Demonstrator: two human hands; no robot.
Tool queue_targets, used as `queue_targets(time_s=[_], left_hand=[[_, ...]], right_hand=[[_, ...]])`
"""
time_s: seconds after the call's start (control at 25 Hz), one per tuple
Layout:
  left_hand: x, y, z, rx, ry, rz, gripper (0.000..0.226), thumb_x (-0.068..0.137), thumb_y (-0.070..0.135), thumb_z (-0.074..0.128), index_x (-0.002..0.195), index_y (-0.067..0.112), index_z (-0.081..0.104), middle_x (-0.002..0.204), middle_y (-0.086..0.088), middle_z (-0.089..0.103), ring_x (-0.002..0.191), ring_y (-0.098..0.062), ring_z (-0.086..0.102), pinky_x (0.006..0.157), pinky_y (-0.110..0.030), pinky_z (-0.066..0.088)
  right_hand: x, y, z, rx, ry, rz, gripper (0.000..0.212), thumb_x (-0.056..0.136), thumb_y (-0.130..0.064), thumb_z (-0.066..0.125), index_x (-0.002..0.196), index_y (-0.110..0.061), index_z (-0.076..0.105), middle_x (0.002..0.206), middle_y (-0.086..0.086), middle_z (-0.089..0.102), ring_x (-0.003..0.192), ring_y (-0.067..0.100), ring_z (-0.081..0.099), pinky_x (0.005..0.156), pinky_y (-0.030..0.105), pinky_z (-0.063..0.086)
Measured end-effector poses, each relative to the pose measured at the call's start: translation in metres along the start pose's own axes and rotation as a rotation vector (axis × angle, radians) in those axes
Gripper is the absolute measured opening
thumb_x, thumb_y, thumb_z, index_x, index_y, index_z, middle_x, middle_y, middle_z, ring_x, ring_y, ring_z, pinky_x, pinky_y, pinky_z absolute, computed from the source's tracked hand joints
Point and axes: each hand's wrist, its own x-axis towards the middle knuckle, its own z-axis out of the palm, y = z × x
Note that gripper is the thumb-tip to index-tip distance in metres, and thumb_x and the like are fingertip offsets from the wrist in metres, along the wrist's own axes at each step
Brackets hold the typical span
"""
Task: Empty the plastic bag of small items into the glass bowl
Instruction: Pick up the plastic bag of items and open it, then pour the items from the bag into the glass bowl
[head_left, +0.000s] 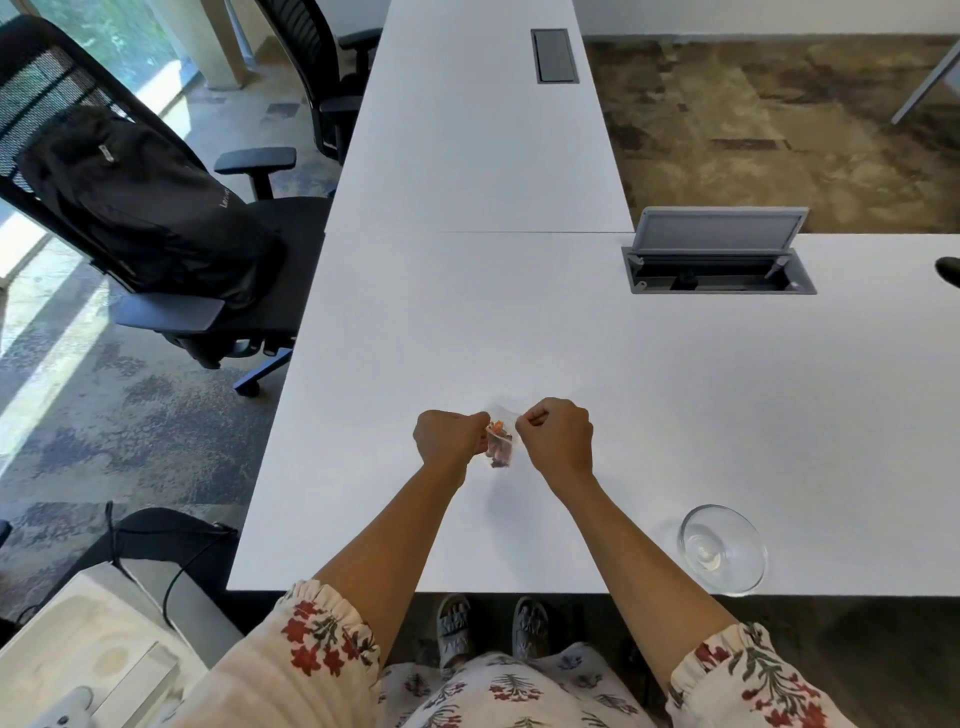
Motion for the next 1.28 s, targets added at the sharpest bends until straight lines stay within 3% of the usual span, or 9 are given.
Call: queue_targets(time_s=[0.28,0.48,0.56,0.72,0.8,0.88,1.0,1.16,1.28], left_hand=[[0.005,0.008,-0.004,0.054,0.009,-0.004,0.022,0.070,0.003,0.071,0.078,-0.017,0.071,0.068,-0.021,0.071,0.055,-0.031,0.071,0.077,-0.052,0.066],[0.002,0.023,0.005,0.224,-0.062,0.068,0.024,0.065,0.009,0.070,0.072,-0.014,0.069,0.080,-0.028,0.077,0.072,-0.036,0.079,0.078,-0.045,0.066],[-0.001,0.029,0.009,0.313,-0.096,0.123,0.020,0.060,0.014,0.068,0.062,-0.006,0.065,0.076,-0.028,0.076,0.067,-0.033,0.073,0.069,-0.035,0.059],[-0.007,0.037,0.019,0.390,-0.196,0.168,0.032,0.064,0.014,0.070,0.074,-0.016,0.068,0.079,-0.026,0.077,0.068,-0.032,0.078,0.073,-0.040,0.064],[-0.015,0.040,0.026,0.405,-0.271,0.169,0.022,0.065,0.013,0.072,0.062,-0.005,0.062,0.072,-0.025,0.074,0.065,-0.027,0.080,0.061,-0.029,0.061],[-0.025,0.042,0.036,0.397,-0.349,0.171,0.014,0.067,0.011,0.073,0.065,0.003,0.061,0.076,-0.028,0.075,0.062,-0.026,0.079,0.065,-0.028,0.062],[-0.036,0.041,0.051,0.376,-0.446,0.152,0.011,0.071,0.008,0.073,0.075,0.002,0.064,0.083,-0.031,0.076,0.070,-0.035,0.080,0.079,-0.045,0.067],[-0.046,0.038,0.068,0.372,-0.499,0.151,0.009,0.076,0.007,0.069,0.075,0.003,0.061,0.071,-0.022,0.070,0.055,-0.028,0.072,0.065,-0.039,0.067],[-0.056,0.036,0.083,0.353,-0.569,0.101,0.011,0.073,0.011,0.068,0.073,0.003,0.060,0.062,-0.013,0.072,0.050,-0.023,0.070,0.057,-0.032,0.065]], right_hand=[[0.005,0.018,-0.008,0.035,-0.011,0.033,0.002,0.074,-0.015,0.070,0.073,-0.015,0.069,0.067,-0.011,0.065,0.065,0.012,0.063,0.053,0.019,0.040],[0.008,0.034,-0.007,0.411,-0.151,0.157,0.021,0.082,-0.031,0.080,0.089,-0.013,0.071,0.089,-0.003,0.073,0.081,0.010,0.069,0.076,0.025,0.056],[0.008,0.040,-0.004,0.629,-0.227,0.336,0.034,0.089,-0.045,0.071,0.097,-0.012,0.069,0.102,0.005,0.074,0.091,0.017,0.069,0.085,0.031,0.056],[0.008,0.054,0.001,0.856,-0.353,0.583,0.053,0.101,-0.057,0.044,0.111,-0.009,0.065,0.111,0.009,0.068,0.101,0.022,0.062,0.094,0.031,0.048],[0.006,0.063,0.000,1.033,-0.441,0.677,0.069,0.099,-0.066,0.035,0.120,-0.007,0.065,0.115,0.012,0.068,0.104,0.026,0.063,0.099,0.033,0.049],[0.003,0.074,-0.005,1.184,-0.504,0.717,0.077,0.096,-0.072,0.031,0.121,-0.009,0.066,0.115,0.013,0.071,0.100,0.030,0.066,0.091,0.032,0.053],[-0.001,0.090,-0.016,1.313,-0.506,0.733,0.070,0.098,-0.068,0.037,0.120,-0.009,0.067,0.106,0.012,0.075,0.089,0.026,0.069,0.078,0.031,0.057],[-0.006,0.109,-0.034,1.343,-0.461,0.744,0.046,0.098,-0.051,0.052,0.108,-0.009,0.067,0.083,0.007,0.070,0.069,0.017,0.059,0.054,0.022,0.051],[-0.013,0.125,-0.045,1.442,-0.384,0.818,0.040,0.096,-0.042,0.056,0.109,-0.006,0.065,0.080,0.008,0.063,0.066,0.016,0.057,0.054,0.021,0.054]])
